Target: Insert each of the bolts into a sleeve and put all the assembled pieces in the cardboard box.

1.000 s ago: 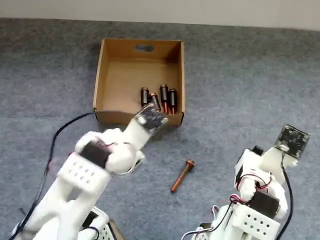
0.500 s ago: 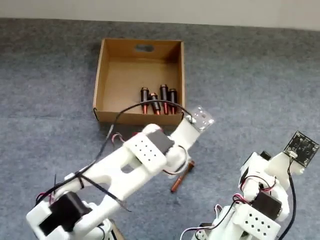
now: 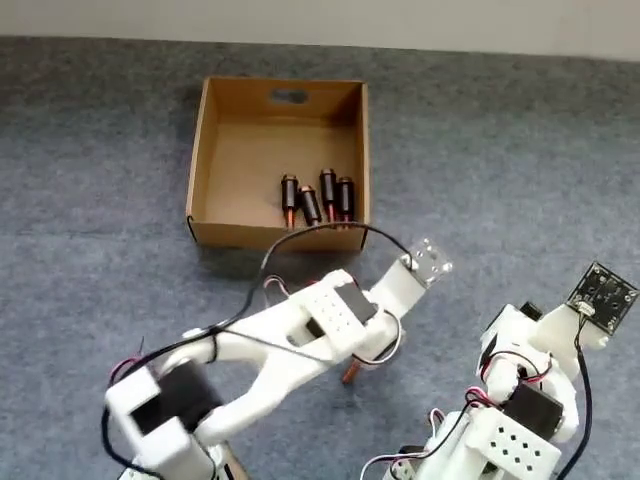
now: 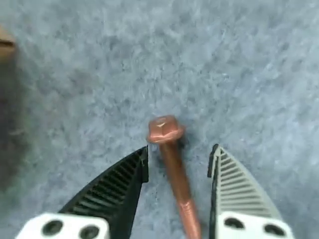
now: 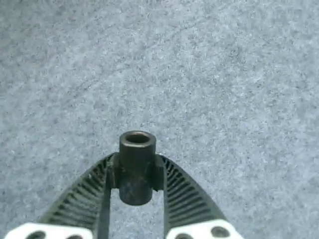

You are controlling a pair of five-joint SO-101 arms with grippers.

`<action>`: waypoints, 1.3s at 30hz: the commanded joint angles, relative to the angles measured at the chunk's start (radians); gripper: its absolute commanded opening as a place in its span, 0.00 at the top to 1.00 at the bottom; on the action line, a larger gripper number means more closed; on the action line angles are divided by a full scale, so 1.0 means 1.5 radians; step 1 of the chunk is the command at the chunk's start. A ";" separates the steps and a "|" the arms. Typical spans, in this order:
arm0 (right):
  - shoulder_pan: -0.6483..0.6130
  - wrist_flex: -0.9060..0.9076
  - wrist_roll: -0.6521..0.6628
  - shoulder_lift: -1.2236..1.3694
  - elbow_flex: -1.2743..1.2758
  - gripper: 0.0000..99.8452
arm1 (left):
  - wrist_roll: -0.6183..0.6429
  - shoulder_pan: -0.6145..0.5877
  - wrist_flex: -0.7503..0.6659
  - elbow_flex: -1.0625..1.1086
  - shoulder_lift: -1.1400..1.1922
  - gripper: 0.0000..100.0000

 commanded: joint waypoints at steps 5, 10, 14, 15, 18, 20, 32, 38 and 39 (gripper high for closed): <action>0.004 -0.010 -0.001 0.003 -0.003 0.99 | 0.002 -0.048 0.025 -0.091 0.056 0.85; 0.004 -0.010 -0.001 0.003 -0.003 0.99 | 0.001 -0.054 0.034 -0.087 0.055 0.96; 0.004 -0.010 -0.001 0.003 -0.003 0.99 | 0.000 -0.054 0.088 -0.095 0.049 0.99; 0.004 -0.010 -0.001 0.003 -0.003 0.99 | 0.000 -0.054 0.109 -0.099 0.047 0.99; 0.004 -0.010 -0.001 0.003 -0.001 0.99 | -0.002 -0.067 0.209 -0.108 0.019 0.99; 0.003 -0.013 -0.001 -0.001 0.008 0.99 | -0.016 -0.096 0.265 -0.106 -0.012 0.99; 0.003 -0.013 -0.002 -0.001 0.007 0.99 | -0.235 -0.364 0.240 0.011 -0.066 0.99; 0.003 -0.013 -0.003 -0.001 0.006 0.99 | -0.234 -0.368 0.162 0.058 -0.066 0.99; 0.003 -0.013 -0.003 -0.001 0.006 0.99 | -0.233 -0.367 0.162 0.057 -0.066 0.99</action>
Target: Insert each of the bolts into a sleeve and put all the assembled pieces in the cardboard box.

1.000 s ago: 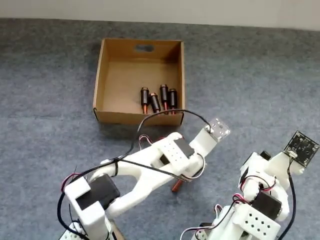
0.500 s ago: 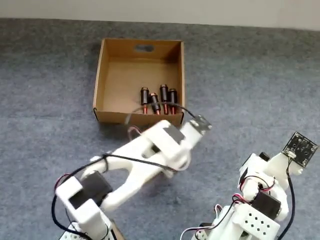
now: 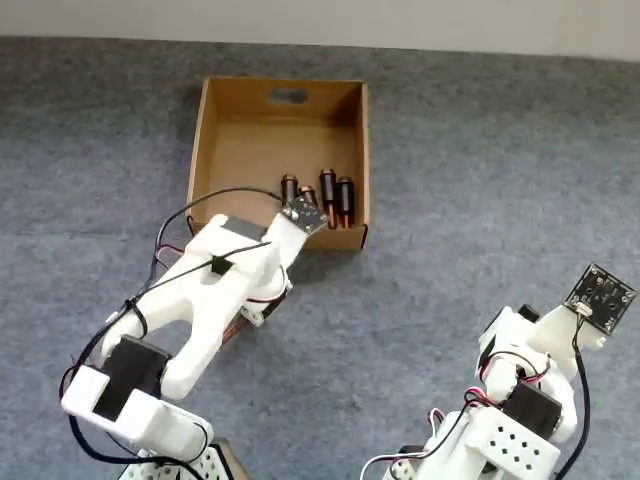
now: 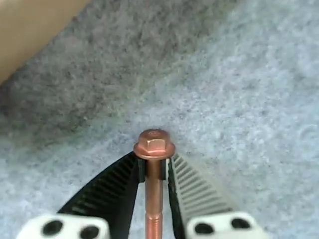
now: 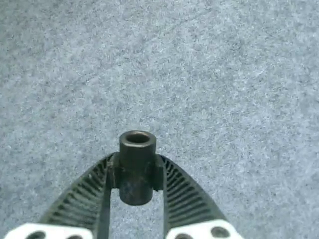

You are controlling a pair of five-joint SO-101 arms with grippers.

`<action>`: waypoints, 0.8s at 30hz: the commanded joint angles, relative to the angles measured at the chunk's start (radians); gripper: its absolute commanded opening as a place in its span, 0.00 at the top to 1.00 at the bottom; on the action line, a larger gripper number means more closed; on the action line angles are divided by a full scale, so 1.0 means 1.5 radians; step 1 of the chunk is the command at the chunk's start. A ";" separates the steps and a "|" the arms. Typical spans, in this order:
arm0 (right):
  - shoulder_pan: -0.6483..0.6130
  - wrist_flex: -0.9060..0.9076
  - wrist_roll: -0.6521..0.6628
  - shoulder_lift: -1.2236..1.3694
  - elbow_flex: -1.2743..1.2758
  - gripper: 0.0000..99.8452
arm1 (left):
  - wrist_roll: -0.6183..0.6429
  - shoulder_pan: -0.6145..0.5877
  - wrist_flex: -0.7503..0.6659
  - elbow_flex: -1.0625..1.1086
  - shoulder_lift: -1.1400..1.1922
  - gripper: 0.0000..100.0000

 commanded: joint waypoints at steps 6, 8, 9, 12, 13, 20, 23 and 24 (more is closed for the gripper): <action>0.003 -0.013 -0.004 -0.001 -0.008 0.99 | -0.003 -0.007 -0.030 0.002 -0.016 0.99; 0.003 -0.013 -0.004 -0.001 -0.008 0.99 | -0.003 -0.007 -0.030 0.002 -0.015 0.96; 0.003 -0.013 -0.004 -0.001 -0.008 0.99 | -0.003 -0.007 -0.030 0.002 -0.013 0.93; 0.003 -0.012 -0.004 -0.001 -0.008 0.99 | -0.003 -0.007 -0.032 0.004 -0.011 0.89; 0.003 -0.012 -0.004 -0.001 -0.008 0.99 | -0.003 -0.007 -0.032 0.005 -0.011 0.88; 0.003 -0.012 -0.004 -0.001 -0.008 0.99 | -0.003 -0.007 -0.030 0.008 -0.009 0.89; 0.003 -0.011 -0.004 -0.001 -0.008 0.99 | -0.004 -0.004 -0.030 0.020 -0.009 0.96; 0.003 -0.011 -0.004 -0.002 -0.008 0.99 | -0.004 -0.004 -0.030 0.023 -0.009 1.00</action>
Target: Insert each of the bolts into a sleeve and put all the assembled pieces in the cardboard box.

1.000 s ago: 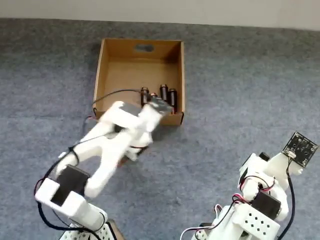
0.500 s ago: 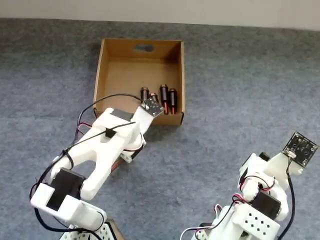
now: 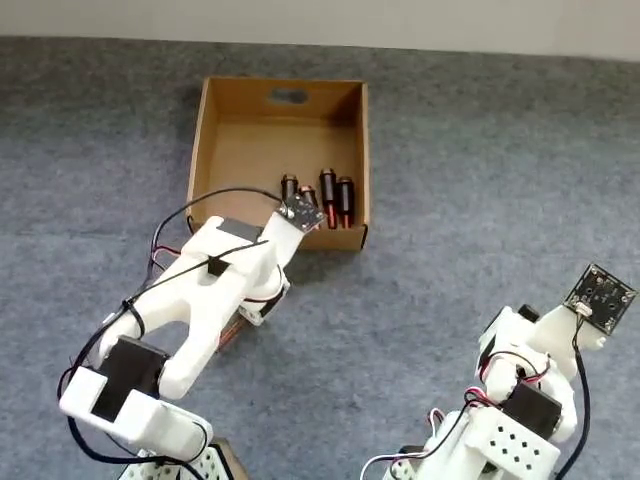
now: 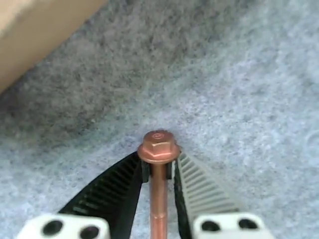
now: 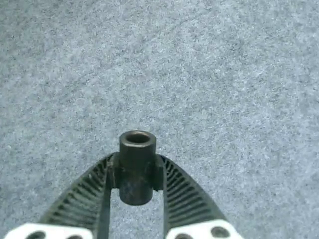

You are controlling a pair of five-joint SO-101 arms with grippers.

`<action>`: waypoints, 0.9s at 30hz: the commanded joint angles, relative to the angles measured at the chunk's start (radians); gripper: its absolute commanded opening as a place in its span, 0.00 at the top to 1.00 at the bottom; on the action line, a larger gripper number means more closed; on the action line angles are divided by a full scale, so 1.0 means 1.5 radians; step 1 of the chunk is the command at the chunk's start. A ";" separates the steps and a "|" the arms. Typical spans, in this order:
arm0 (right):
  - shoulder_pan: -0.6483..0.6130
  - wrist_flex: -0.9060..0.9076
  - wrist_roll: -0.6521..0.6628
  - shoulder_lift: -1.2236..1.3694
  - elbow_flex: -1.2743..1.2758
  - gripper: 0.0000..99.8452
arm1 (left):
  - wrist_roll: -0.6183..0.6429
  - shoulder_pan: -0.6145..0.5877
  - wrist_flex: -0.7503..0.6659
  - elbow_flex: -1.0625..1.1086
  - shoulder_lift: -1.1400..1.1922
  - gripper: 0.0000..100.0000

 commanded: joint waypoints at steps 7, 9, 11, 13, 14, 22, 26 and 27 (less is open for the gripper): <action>-0.033 -0.010 -0.002 -0.002 -0.008 0.99 | -0.004 -0.005 0.037 -0.002 -0.020 0.99; -0.069 -0.010 -0.001 -0.002 -0.012 0.99 | -0.005 -0.005 0.088 -0.021 -0.044 0.99; -0.113 -0.009 -0.001 -0.002 -0.030 0.99 | -0.006 -0.005 0.140 -0.036 -0.092 0.99; -0.161 -0.009 0.000 -0.002 -0.049 0.99 | -0.006 -0.005 0.175 -0.044 -0.158 0.99; -0.187 -0.009 0.000 -0.002 -0.058 0.99 | -0.006 -0.005 0.186 -0.044 -0.195 0.99; -0.441 -0.014 -0.004 -0.002 -0.107 0.99 | -0.004 -0.005 0.190 -0.043 -0.469 0.99; -0.530 -0.063 -0.001 -0.002 -0.103 0.99 | 0.009 -0.005 0.173 -0.043 -0.578 0.99; -0.542 -0.092 -0.001 -0.002 -0.096 0.99 | 0.032 -0.005 0.160 -0.041 -0.606 0.99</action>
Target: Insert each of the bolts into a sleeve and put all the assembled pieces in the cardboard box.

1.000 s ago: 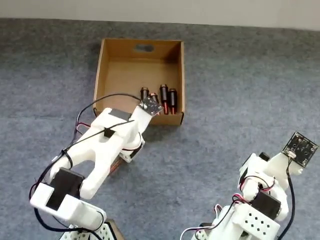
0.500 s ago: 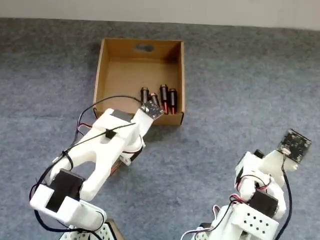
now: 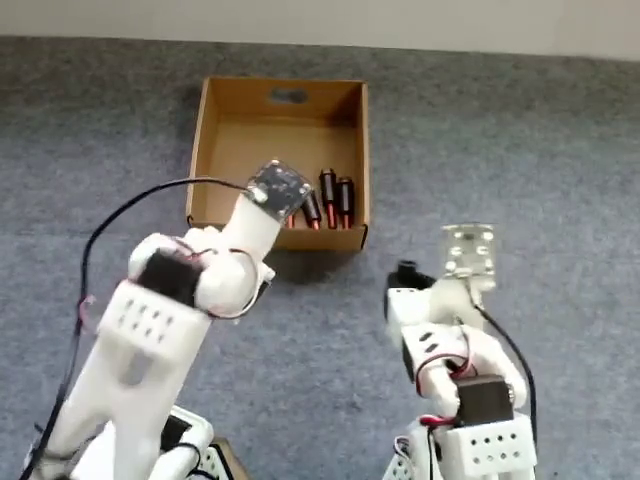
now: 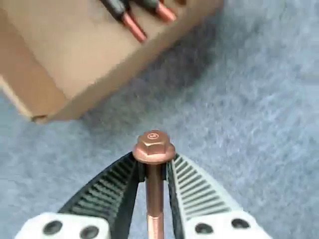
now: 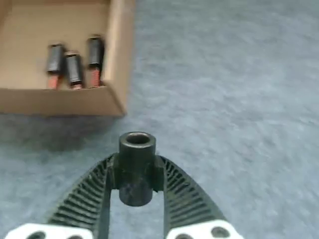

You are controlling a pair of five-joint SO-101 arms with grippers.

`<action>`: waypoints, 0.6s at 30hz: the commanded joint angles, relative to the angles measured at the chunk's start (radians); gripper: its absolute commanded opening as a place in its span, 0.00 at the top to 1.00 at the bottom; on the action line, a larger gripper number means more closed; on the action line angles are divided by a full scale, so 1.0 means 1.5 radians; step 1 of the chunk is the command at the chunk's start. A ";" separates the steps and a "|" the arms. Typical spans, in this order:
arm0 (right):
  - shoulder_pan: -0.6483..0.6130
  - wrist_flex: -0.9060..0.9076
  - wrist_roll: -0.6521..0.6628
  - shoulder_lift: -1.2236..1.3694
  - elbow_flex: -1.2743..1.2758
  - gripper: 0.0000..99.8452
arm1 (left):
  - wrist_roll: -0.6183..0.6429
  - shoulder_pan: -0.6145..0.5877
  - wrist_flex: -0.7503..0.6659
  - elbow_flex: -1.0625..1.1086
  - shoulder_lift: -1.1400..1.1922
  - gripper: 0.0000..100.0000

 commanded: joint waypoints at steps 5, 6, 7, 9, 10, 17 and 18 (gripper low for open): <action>-0.076 -0.235 -0.001 -0.002 0.034 0.99 | 0.125 -0.009 -0.113 -0.024 -0.209 0.99; -0.076 -0.259 -0.001 -0.002 0.047 0.99 | 0.130 -0.009 -0.135 -0.023 -0.228 0.99; -0.080 -0.277 -0.002 -0.002 0.057 0.99 | 0.132 -0.007 -0.158 -0.023 -0.242 0.99; -0.100 -0.296 -0.001 -0.002 0.076 0.99 | 0.133 -0.006 -0.207 -0.018 -0.258 0.99; -0.113 -0.298 -0.001 -0.002 0.080 0.99 | 0.133 -0.006 -0.234 -0.014 -0.260 0.99; -0.180 -0.297 0.000 -0.115 0.095 0.99 | 0.168 -0.004 -0.367 0.031 -0.261 0.99; -0.181 -0.298 0.000 -0.151 0.112 0.99 | 0.198 -0.004 -0.375 0.031 -0.261 0.99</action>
